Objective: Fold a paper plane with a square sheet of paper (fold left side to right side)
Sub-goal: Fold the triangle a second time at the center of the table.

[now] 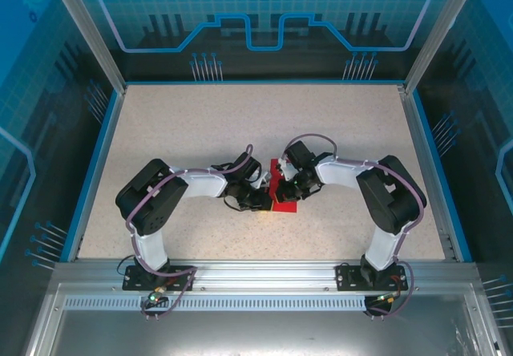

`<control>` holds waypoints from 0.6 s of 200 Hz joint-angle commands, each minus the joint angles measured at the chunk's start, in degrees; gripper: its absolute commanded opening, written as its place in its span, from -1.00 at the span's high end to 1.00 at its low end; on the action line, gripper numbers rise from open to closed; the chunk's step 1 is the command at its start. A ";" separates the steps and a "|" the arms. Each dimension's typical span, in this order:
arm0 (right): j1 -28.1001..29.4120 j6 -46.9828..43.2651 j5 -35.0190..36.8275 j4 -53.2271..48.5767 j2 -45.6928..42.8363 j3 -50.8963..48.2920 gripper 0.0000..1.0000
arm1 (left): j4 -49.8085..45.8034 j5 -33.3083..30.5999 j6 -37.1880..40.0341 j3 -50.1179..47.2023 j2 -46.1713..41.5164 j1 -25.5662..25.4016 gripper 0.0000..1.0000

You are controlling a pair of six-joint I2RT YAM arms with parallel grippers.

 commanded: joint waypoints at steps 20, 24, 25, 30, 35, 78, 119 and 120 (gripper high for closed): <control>-0.97 -1.87 3.11 -3.28 2.97 0.53 0.96 | -3.43 -4.50 0.09 -1.87 3.09 0.27 0.98; -1.15 -1.98 3.15 -3.41 2.95 0.64 0.95 | -3.35 -4.47 0.09 -1.88 3.14 0.33 0.98; -1.18 -2.05 3.17 -3.46 2.96 0.69 0.95 | -3.31 -4.50 0.09 -1.88 3.23 0.30 0.98; -1.36 -2.31 3.19 -3.59 2.97 0.90 0.95 | -3.32 -4.44 0.08 -2.02 3.23 0.27 0.99; -1.59 -2.51 3.18 -3.73 3.01 1.08 0.95 | -3.20 -4.43 0.16 -2.11 3.27 0.39 0.99; -3.72 -4.95 3.27 -5.68 3.48 3.43 0.94 | -2.94 -4.18 0.35 -2.34 3.36 0.62 1.00; -6.53 -6.83 3.20 -6.93 3.66 4.26 0.93 | -2.76 -4.24 0.44 -2.45 3.75 0.67 1.00; -6.53 -6.83 3.20 -6.93 3.66 4.26 0.93 | -2.80 -4.25 0.44 -2.48 3.75 0.65 1.00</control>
